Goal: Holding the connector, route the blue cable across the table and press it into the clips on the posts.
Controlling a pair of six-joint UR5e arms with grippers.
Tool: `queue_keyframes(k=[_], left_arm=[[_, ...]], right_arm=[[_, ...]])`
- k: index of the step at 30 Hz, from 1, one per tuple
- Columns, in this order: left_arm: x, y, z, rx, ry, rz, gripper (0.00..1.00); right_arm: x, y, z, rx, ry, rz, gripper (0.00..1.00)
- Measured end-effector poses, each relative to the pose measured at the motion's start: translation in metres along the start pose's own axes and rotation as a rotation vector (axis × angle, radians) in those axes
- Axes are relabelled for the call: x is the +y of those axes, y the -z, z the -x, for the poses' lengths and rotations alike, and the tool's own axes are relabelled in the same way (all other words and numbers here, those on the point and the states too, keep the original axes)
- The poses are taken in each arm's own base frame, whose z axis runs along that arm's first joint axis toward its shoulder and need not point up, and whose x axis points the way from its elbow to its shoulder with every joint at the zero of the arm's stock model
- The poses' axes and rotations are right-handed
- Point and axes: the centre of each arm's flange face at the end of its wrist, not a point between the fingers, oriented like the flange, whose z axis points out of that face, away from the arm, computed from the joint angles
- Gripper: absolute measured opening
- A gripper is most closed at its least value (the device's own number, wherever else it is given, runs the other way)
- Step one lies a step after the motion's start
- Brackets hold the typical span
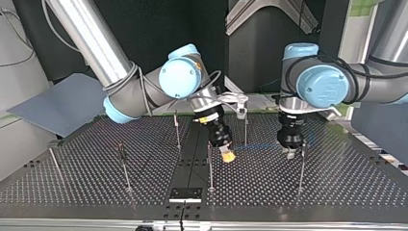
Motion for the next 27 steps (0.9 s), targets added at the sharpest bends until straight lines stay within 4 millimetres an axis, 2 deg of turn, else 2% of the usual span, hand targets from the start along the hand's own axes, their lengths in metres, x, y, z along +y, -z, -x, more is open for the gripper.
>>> queue_keyframes(k=[1, 18, 27], left_arm=[[0.0, 0.0, -0.001, 0.0, 0.0, -0.001, 0.0], [0.003, 0.004, -0.009, 0.017, 0.016, 0.073, 0.0], [0.006, 0.02, -0.034, 0.06, 0.005, 0.096, 0.0]], right_arm=[[0.0, 0.0, 0.0, -0.001, 0.0, 0.0, 0.0], [-0.002, 0.002, 0.002, -0.013, -0.016, -0.002, 0.0], [-0.003, 0.005, 0.012, -0.038, -0.018, 0.001, 0.0]])
